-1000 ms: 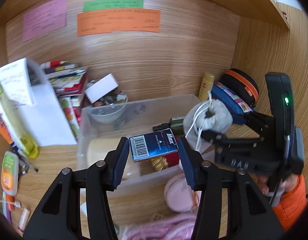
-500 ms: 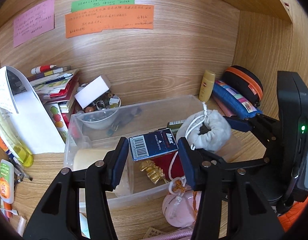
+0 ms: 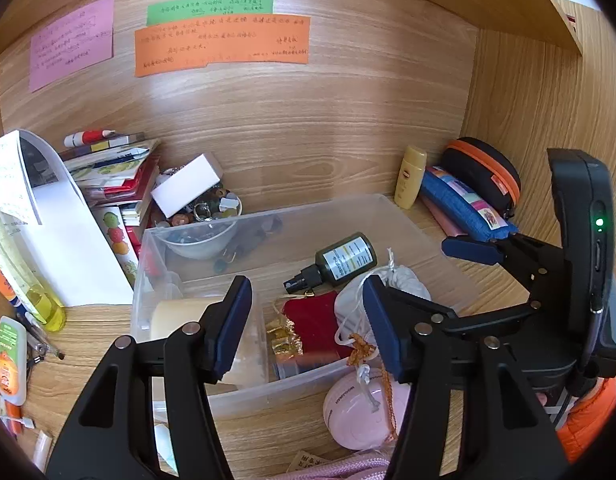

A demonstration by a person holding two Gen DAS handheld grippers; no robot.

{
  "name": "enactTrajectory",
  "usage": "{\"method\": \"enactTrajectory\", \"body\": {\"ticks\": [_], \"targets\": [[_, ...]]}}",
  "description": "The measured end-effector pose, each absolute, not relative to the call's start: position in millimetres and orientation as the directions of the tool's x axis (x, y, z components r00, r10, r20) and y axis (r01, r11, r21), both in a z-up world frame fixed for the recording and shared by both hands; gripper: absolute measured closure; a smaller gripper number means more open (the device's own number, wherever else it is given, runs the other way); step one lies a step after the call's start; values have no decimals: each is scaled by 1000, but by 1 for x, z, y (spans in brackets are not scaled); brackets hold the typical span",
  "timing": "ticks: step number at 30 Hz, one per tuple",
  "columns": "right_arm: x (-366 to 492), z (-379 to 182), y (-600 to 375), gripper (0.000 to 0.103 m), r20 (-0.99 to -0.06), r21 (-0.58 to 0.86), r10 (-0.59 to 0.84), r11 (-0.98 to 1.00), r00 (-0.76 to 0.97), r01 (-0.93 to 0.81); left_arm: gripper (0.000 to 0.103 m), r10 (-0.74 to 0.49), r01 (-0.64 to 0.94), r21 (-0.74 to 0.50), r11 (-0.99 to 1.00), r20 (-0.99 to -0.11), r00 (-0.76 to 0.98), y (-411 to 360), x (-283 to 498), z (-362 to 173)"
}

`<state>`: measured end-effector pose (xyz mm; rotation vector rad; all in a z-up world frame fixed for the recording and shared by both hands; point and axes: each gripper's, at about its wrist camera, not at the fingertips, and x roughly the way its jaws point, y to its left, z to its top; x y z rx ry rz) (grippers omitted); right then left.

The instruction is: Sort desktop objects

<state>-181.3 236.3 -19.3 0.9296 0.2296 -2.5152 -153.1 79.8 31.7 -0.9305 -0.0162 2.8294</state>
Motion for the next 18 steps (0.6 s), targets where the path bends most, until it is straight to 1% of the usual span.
{"method": "enactTrajectory", "body": {"ticks": [1, 2, 3, 5, 7, 9, 11, 12, 15, 18], "targets": [[-181, -19, 236, 18, -652, -2, -346, -889, -675, 458, 38, 164, -151, -72, -986, -591, -790, 79, -152, 33], [-181, -19, 236, 18, -652, -3, -343, -891, -676, 454, 29, 172, -153, -82, -985, -589, -790, 79, -150, 35], [-181, -19, 237, 18, -651, -2, -342, -892, -677, 452, 26, 175, -155, -85, -984, -576, -799, 80, -146, 39], [-180, -18, 237, 18, -646, 3, -346, -892, -680, 452, 25, 156, -150, -58, -987, -560, -814, 82, -140, 45], [-180, -17, 237, 17, -643, 9, -351, -892, -681, 452, 20, 130, -136, -28, -990, -539, -832, 83, -132, 51], [-180, -16, 238, 13, -640, 23, -361, -892, -678, 452, 12, 121, -129, -21, -991, -526, -842, 81, -126, 55], [-180, -16, 239, 10, -640, 39, -367, -893, -676, 448, 11, 95, -102, -15, -995, -516, -851, 75, -119, 58], [-180, -17, 240, 9, -641, 42, -367, -894, -674, 447, 8, 80, -82, -20, -996, -517, -852, 71, -116, 58], [-180, -16, 239, 9, -644, 63, -388, -886, -659, 460, 7, 66, -32, -71, -997, -548, -834, 52, -113, 52], [-176, -14, 239, 9, -647, 56, -378, -890, -662, 453, 7, 58, -3, -95, -995, -581, -812, 38, -106, 41]]}}
